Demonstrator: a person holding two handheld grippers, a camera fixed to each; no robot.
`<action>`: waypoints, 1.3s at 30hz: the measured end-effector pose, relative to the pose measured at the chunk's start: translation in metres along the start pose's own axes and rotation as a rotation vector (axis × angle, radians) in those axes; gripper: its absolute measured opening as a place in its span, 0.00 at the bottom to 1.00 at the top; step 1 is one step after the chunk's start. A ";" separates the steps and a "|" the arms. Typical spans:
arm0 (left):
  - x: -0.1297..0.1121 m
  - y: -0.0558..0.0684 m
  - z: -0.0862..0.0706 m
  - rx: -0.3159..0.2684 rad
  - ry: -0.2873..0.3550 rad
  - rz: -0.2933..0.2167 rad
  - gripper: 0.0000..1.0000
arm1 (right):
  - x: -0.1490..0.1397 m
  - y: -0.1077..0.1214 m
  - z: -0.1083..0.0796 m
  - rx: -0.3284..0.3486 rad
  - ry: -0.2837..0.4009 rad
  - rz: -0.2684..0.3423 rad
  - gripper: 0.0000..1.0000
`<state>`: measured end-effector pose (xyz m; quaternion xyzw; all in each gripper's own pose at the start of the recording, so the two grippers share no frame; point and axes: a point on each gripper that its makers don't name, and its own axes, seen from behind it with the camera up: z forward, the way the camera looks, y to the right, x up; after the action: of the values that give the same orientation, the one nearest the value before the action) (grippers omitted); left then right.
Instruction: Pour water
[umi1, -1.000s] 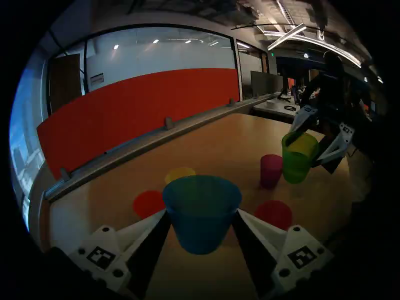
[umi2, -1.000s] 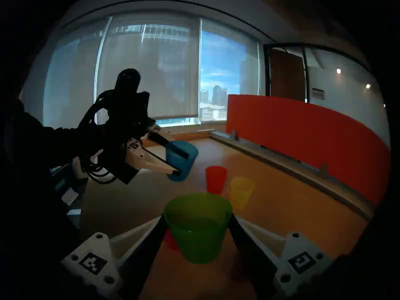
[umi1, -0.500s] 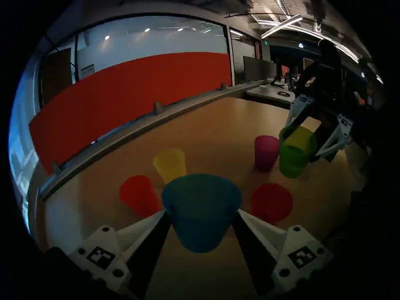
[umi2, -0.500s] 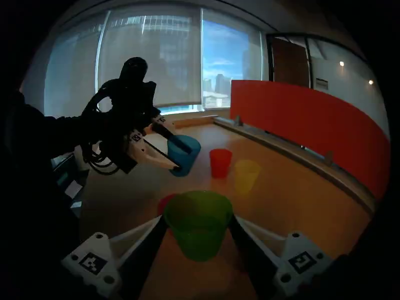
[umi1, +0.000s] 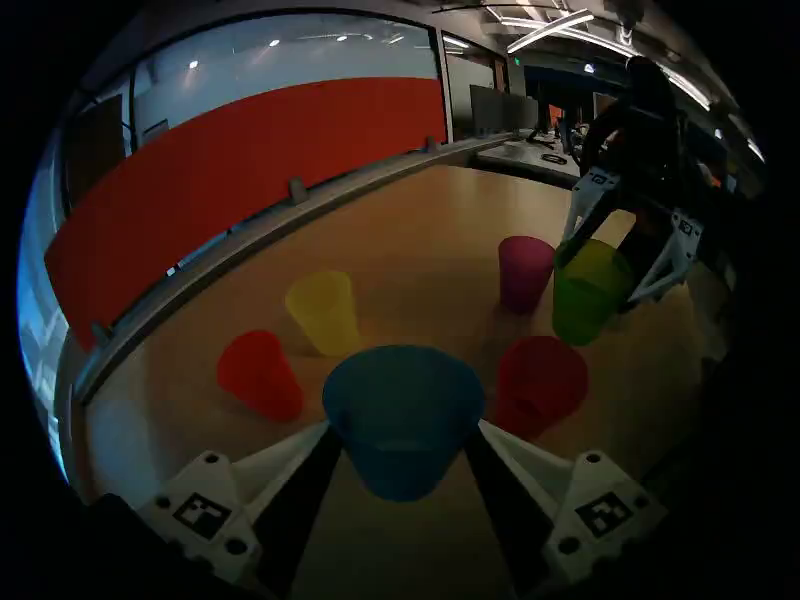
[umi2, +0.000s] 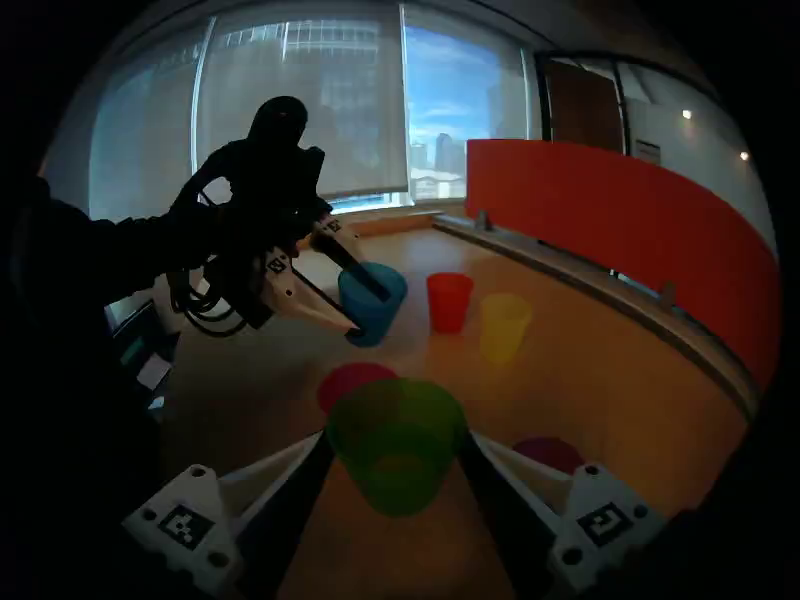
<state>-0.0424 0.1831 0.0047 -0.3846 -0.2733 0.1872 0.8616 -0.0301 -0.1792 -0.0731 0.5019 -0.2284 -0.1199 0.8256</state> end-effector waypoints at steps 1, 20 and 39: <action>-0.002 0.001 0.001 -0.004 -0.007 0.003 0.82 | -0.002 0.000 0.000 0.000 -0.007 -0.003 0.90; -0.015 0.007 0.017 -0.038 -0.060 0.029 0.82 | -0.029 -0.003 0.006 0.014 -0.073 -0.026 0.90; -0.031 0.013 0.032 -0.059 -0.081 0.015 0.82 | -0.044 -0.002 0.018 0.021 -0.094 -0.026 0.90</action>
<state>-0.0880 0.1927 0.0018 -0.4040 -0.3103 0.2009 0.8367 -0.0777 -0.1754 -0.0791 0.5072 -0.2616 -0.1515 0.8071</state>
